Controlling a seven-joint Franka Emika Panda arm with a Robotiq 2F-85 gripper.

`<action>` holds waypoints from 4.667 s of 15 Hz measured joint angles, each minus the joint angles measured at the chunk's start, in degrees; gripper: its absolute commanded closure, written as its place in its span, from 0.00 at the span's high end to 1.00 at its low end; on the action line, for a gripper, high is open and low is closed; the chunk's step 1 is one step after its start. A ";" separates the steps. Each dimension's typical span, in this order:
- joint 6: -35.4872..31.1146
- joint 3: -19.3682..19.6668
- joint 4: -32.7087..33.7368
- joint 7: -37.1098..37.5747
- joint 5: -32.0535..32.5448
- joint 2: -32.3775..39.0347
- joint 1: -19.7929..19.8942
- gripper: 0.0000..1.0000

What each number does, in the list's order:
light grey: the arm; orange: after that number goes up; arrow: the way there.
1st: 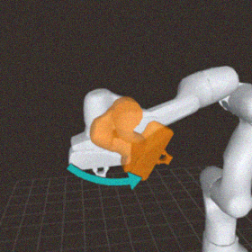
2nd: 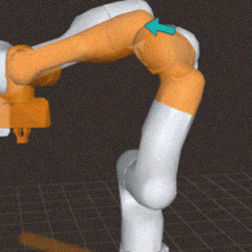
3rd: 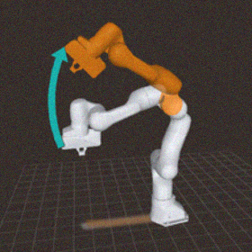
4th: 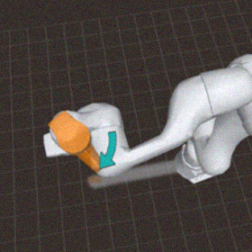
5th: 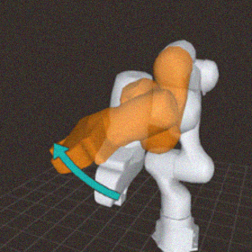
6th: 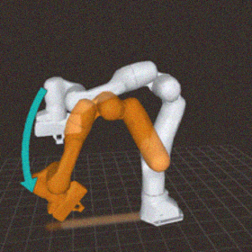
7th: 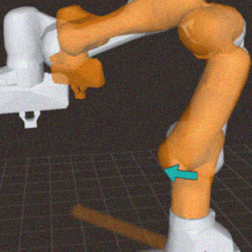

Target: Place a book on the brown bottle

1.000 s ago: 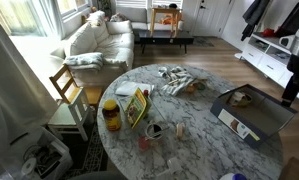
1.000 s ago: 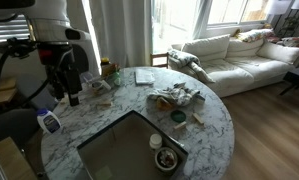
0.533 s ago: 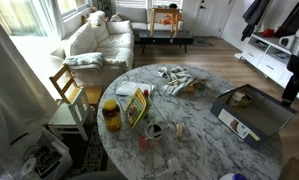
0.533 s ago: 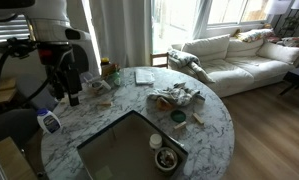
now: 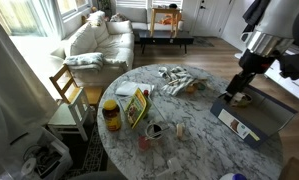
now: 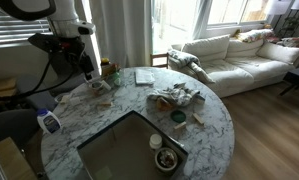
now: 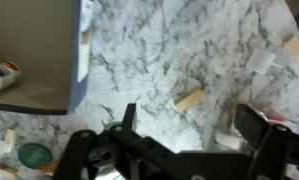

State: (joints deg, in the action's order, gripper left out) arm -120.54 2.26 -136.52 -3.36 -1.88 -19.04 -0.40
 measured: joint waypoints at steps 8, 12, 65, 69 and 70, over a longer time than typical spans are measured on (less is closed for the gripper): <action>-23.84 -3.58 6.52 5.06 -17.10 15.33 -4.42 1.00; -23.87 -3.52 7.23 5.27 -17.33 15.59 -4.39 1.00; -22.90 -13.54 32.62 -18.80 -31.10 42.90 -0.39 0.02; -20.31 -14.52 32.63 -18.04 -34.64 39.31 1.16 0.02; -19.52 -14.52 32.61 -18.04 -35.99 38.29 1.54 0.02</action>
State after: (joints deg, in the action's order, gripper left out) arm -140.06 -12.26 -103.91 -21.39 -37.87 19.25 1.13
